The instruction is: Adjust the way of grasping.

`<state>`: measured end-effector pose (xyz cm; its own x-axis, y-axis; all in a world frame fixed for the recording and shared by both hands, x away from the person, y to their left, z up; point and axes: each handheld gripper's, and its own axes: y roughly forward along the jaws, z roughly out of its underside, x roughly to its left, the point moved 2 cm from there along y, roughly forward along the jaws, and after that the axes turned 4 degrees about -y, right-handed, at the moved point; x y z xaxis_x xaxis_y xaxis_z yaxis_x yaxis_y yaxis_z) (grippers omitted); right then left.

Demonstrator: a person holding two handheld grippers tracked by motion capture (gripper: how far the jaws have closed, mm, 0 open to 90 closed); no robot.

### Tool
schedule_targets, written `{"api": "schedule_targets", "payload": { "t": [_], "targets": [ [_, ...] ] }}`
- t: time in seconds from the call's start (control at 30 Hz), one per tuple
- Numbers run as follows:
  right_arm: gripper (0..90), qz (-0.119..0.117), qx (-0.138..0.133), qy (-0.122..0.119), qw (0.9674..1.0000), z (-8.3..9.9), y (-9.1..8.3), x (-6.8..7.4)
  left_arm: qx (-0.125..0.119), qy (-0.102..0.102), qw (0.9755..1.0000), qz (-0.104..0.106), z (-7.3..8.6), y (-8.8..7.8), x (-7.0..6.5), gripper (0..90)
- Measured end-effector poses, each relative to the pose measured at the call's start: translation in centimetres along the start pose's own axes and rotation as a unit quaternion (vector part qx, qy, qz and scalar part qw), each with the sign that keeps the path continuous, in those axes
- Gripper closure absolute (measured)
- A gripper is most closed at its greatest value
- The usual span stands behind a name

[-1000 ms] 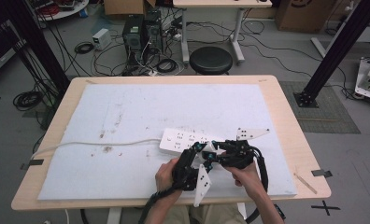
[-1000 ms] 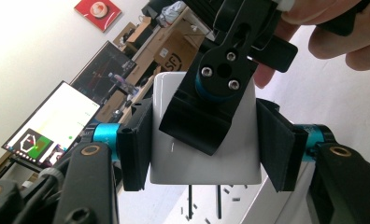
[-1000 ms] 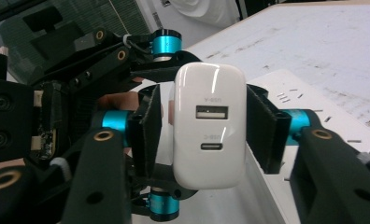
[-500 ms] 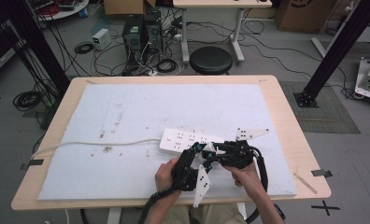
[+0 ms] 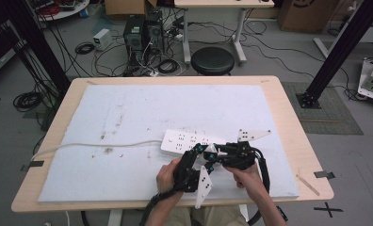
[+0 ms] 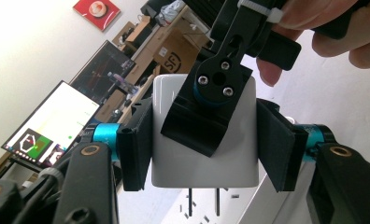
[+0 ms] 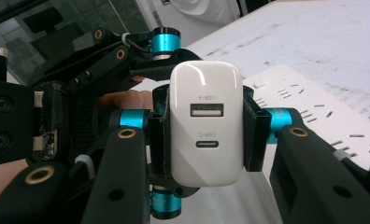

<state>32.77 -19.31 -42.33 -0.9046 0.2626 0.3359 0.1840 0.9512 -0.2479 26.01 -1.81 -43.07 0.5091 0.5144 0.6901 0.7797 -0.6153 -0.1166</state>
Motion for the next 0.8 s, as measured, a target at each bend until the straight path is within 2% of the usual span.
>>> {"api": "schedule_targets", "payload": {
  "t": [0.2,0.27,0.33,0.43,0.5,0.6,0.67,0.8],
  "targets": [
    [63.1,0.006,0.002,0.001,1.0,0.03,0.03,0.01,-0.002,-0.007,1.0,0.005,0.12,0.04,0.09,41.3],
    [63.1,0.01,0.004,0.003,0.9999,0.05,-0.02,0.01,-0.002,-0.008,1.0,-0.003,0.18,0.17,0.15,34.9],
    [63.0,0.008,0.001,0.001,1.0,0.04,-0.06,-0.04,0.003,-0.017,0.9998,0.009,0.33,0.29,0.25,29.8],
    [63.0,0.011,0.001,0.003,0.9999,0.05,-0.12,-0.06,0.007,-0.017,0.9996,0.022,0.47,0.46,0.21,24.6],
    [63.0,0.013,0.002,0.002,0.9999,0.09,-0.12,-0.11,0.003,-0.025,0.9992,0.032,0.44,0.44,0.16,24.0],
    [63.0,0.015,0.001,0.001,0.9999,0.12,-0.12,-0.11,-0.001,-0.032,0.999,0.032,0.24,0.28,0.17,23.0],
    [63.0,0.02,0.001,0.0,0.9998,0.11,-0.24,-0.1,0.003,-0.028,0.999,0.033,0.26,0.22,0.23,23.0],
    [63.0,0.022,-0.003,0.001,0.9998,0.1,-0.44,-0.18,0.003,-0.034,0.9991,0.025,0.35,-0.12,0.5,23.0]
  ]
}}
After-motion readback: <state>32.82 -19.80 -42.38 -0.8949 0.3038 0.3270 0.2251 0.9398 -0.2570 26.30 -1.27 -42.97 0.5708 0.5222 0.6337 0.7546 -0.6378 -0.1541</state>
